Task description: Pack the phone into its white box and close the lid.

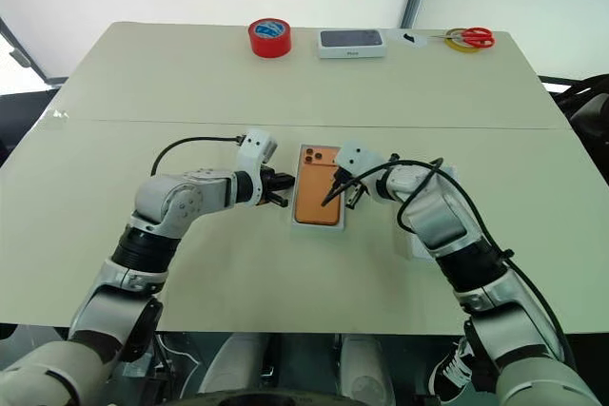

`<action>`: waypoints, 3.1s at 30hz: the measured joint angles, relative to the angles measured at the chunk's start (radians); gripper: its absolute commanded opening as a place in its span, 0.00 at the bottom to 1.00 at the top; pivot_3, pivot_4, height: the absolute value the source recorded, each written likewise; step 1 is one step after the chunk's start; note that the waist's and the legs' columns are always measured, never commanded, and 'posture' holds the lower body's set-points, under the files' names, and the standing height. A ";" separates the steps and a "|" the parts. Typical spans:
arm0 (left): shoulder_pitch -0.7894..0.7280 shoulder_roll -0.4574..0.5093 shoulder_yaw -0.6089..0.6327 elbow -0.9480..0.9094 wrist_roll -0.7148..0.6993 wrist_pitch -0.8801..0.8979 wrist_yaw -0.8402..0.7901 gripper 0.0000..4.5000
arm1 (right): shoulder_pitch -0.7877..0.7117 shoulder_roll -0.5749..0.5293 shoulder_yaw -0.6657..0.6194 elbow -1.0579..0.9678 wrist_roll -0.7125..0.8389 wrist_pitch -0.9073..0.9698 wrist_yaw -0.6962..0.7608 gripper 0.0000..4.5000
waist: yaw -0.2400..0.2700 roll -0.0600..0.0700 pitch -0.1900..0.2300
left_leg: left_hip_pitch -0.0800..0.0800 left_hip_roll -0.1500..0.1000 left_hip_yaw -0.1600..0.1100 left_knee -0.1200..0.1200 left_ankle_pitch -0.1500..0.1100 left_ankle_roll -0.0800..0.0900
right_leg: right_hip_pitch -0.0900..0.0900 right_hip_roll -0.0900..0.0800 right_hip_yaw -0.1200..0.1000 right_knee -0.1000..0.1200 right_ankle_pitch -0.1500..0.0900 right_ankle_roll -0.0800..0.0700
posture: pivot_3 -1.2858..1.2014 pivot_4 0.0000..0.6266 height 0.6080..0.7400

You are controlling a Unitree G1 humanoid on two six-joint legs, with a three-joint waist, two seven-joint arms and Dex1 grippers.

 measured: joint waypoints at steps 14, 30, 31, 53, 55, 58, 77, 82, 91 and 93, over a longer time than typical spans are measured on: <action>-0.001 -0.128 -0.095 -0.024 0.037 0.083 -0.084 0.00 | 0.211 -0.181 -0.124 -0.231 0.023 0.130 0.051 0.00 | -0.002 0.000 0.000 | 0.001 0.000 0.000 0.001 0.000 0.000 | 0.000 0.001 0.000 0.001 0.000 0.000 | 0.52 0.24 1.00; 0.004 -0.189 -0.043 0.020 0.072 0.081 -0.104 0.00 | 0.267 -0.218 -0.163 -0.265 0.047 0.137 0.051 0.00 | -0.001 0.000 0.000 | 0.001 0.000 0.000 0.002 0.000 0.000 | 0.001 0.001 0.000 0.001 0.000 0.000 | 0.52 0.24 1.00; 0.004 -0.192 -0.043 0.021 0.078 0.079 -0.104 0.00 | 0.270 -0.219 -0.165 -0.265 0.048 0.132 0.051 0.00 | -0.001 0.000 0.000 | 0.001 0.000 0.000 0.002 0.000 0.000 | 0.001 0.001 0.000 0.001 0.000 0.000 | 0.52 0.24 1.00; 0.272 0.167 -0.013 -0.346 0.163 -0.391 -0.391 0.00 | 0.131 -0.311 -0.359 -0.298 0.320 0.624 0.088 0.88 | -0.001 0.002 -0.001 | 0.002 0.003 0.002 0.002 0.001 0.000 | 0.001 0.000 0.002 0.001 -0.001 -0.007 | 0.52 0.24 1.00; 0.313 0.213 -0.035 -0.375 0.182 -0.487 -0.462 0.00 | 0.086 -0.284 -0.350 -0.274 0.332 0.706 0.054 0.88 | -0.003 0.002 -0.001 | 0.002 0.002 0.002 0.002 0.000 0.000 | 0.001 0.000 0.002 0.000 -0.001 -0.007 | 0.52 0.24 1.00; 0.357 0.255 -0.065 -0.400 0.197 -0.580 -0.546 0.00 | 0.045 -0.257 -0.341 -0.243 0.344 0.805 0.001 0.88 | -0.001 0.002 -0.001 | 0.001 0.003 0.002 0.002 0.000 0.000 | 0.000 0.000 0.001 0.001 -0.001 -0.007 | 0.52 0.24 1.00; 0.393 0.241 -0.094 -0.393 0.251 -0.702 -0.606 0.00 | -0.051 -0.230 -0.287 -0.044 0.742 0.842 -0.417 0.13 | -0.004 0.002 -0.001 | 0.002 0.003 0.002 0.002 0.001 0.001 | 0.000 0.002 0.001 0.002 0.001 -0.003 | 0.52 0.24 1.00; 0.400 0.241 -0.094 -0.393 0.253 -0.704 -0.604 0.00 | -0.074 -0.250 -0.285 0.003 0.941 0.842 -0.598 0.01 | -0.004 0.002 -0.001 | 0.002 0.003 0.002 0.002 0.001 0.001 | 0.000 0.002 0.002 0.002 0.001 -0.003 | 0.52 0.24 1.00; 0.417 0.239 -0.013 -0.360 0.244 -0.702 -0.549 0.00 | -0.318 -0.242 -0.423 0.333 1.328 0.842 -0.870 0.01 | -0.007 0.003 0.000 | 0.002 0.004 0.003 0.002 0.001 0.002 | -0.001 0.004 0.002 0.003 0.001 -0.003 | 0.52 0.24 1.00; 0.412 0.242 0.038 -0.321 0.243 -0.702 -0.525 0.00 | -0.384 -0.241 -0.469 0.384 1.453 0.841 -0.889 0.01 | -0.005 0.004 0.000 | 0.002 0.004 0.003 0.001 0.001 0.002 | -0.001 0.005 0.001 0.003 0.002 -0.003 | 0.52 0.24 1.00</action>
